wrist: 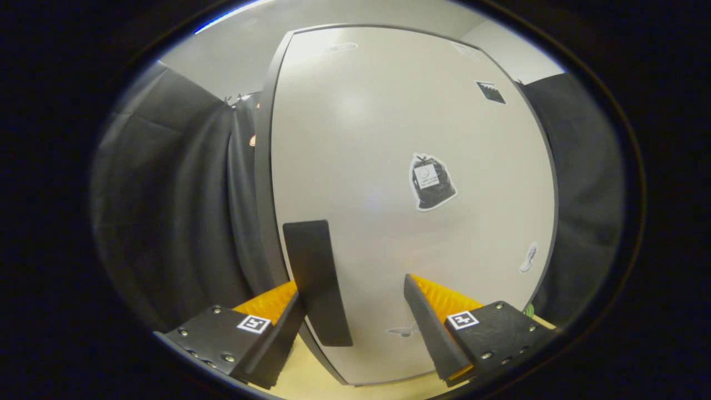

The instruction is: Open the shoe cabinet door, grab the shoes and put them into the shoe cabinet, then close the shoe cabinet door.

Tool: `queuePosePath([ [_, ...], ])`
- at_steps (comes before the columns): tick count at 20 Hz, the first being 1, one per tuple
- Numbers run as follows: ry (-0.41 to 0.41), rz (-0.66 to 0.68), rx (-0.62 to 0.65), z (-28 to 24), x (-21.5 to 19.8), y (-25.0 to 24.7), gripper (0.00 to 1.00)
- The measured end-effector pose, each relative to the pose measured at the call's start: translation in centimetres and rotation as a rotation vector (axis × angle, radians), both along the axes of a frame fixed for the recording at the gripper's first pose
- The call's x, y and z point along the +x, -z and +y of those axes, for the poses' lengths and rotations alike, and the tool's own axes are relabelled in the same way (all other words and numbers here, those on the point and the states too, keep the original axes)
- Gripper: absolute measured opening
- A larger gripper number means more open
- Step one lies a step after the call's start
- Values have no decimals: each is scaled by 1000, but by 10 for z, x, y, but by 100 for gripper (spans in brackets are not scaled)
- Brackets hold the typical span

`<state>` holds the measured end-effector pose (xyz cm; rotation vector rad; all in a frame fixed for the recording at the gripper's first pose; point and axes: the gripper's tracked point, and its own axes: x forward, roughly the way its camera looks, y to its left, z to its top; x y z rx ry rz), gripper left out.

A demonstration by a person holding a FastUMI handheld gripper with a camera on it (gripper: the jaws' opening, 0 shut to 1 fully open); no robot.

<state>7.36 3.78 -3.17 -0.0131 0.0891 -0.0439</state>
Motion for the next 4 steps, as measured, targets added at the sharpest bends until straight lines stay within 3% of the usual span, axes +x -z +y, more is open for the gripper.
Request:
queuePosePath([
  [4,2,25,20,0,-2,3,99],
])
